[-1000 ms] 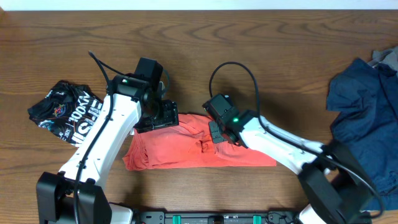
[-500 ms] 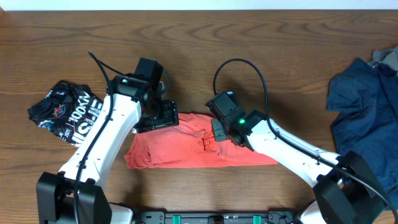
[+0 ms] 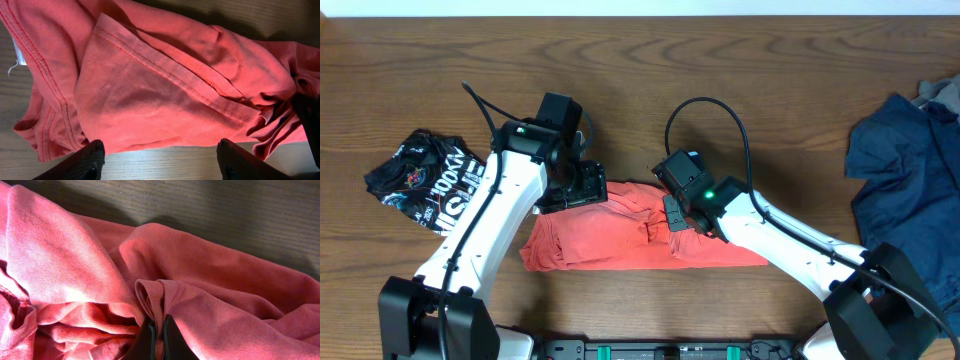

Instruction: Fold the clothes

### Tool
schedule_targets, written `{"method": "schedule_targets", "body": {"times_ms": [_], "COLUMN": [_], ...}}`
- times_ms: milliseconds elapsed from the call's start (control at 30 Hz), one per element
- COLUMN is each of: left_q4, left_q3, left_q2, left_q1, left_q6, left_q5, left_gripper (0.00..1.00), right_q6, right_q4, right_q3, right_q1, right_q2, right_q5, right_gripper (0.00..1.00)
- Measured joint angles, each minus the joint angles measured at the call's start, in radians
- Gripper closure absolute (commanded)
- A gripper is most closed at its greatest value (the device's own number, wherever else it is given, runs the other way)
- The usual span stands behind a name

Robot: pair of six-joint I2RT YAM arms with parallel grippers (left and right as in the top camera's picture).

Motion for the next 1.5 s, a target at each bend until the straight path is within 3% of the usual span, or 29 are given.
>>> {"method": "schedule_targets", "body": {"times_ms": [367,567,667,967,1167,1300,1500], "left_q4": [0.001,0.005,0.006,0.006,0.006,0.006,0.006], "left_q3": [0.0,0.0,0.0,0.0,0.0,0.0,0.0], "left_q2": [0.0,0.0,0.0,0.0,0.0,0.0,0.0], "left_q1": [0.0,0.0,0.0,0.0,0.0,0.0,0.0], "left_q6": [0.0,0.0,0.0,0.0,0.0,0.0,0.0], "left_q5": [0.0,0.0,0.0,0.0,0.0,0.0,0.0], "left_gripper": [0.26,0.26,0.26,0.26,0.26,0.26,0.26], "right_q6": [-0.057,-0.072,-0.077,-0.112,-0.133,-0.137,-0.121], "right_q4": [0.19,0.19,0.153,0.075,0.1,0.081,0.038], "right_q3": [-0.001,-0.001,-0.001,-0.001,0.001,0.005,0.005], "right_q1": [0.0,0.0,0.0,-0.001,-0.049,-0.102,-0.051], "right_q2": [0.0,0.0,0.0,-0.012,-0.119,-0.131,-0.042], "right_q5": [-0.049,-0.085,-0.116,-0.134,-0.079,-0.119,-0.252], "right_gripper": [0.99,0.85,0.71,0.71,0.73,0.64,0.62]}}
